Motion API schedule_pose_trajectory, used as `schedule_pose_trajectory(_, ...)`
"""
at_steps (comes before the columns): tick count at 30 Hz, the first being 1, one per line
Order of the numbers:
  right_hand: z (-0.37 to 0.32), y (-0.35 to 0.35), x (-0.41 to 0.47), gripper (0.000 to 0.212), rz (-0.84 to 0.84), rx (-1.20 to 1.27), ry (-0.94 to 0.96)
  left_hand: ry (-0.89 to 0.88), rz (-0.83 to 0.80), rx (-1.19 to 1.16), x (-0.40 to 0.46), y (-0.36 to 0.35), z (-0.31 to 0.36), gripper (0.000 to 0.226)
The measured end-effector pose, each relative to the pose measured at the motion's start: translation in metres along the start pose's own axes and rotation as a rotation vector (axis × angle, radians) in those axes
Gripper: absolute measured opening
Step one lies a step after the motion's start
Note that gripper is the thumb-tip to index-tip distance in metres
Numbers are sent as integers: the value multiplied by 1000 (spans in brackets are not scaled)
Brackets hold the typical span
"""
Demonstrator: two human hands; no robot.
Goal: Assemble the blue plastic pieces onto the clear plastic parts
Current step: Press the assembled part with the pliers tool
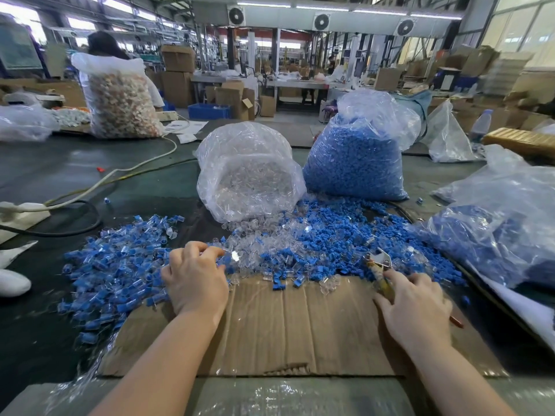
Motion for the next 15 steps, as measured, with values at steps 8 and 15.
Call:
schedule_pose_trajectory(8,-1,-1,0,44,-53,-84,-5,-259,-244,-484,-35,-28,72,18)
schedule_pose_trajectory(15,-54,6,-12,39,115,37,308,-314,-288,-517,-58,-40,90,16)
Point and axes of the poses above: each hand's wrist, its own x-axis towards the middle knuckle, its own y-axis out of the back of the hand, z = x × y, the point moved 8 cm from there along x, towards the middle knuckle, and after that the axes turned 1 degree about -z, right-handed, at the moved point
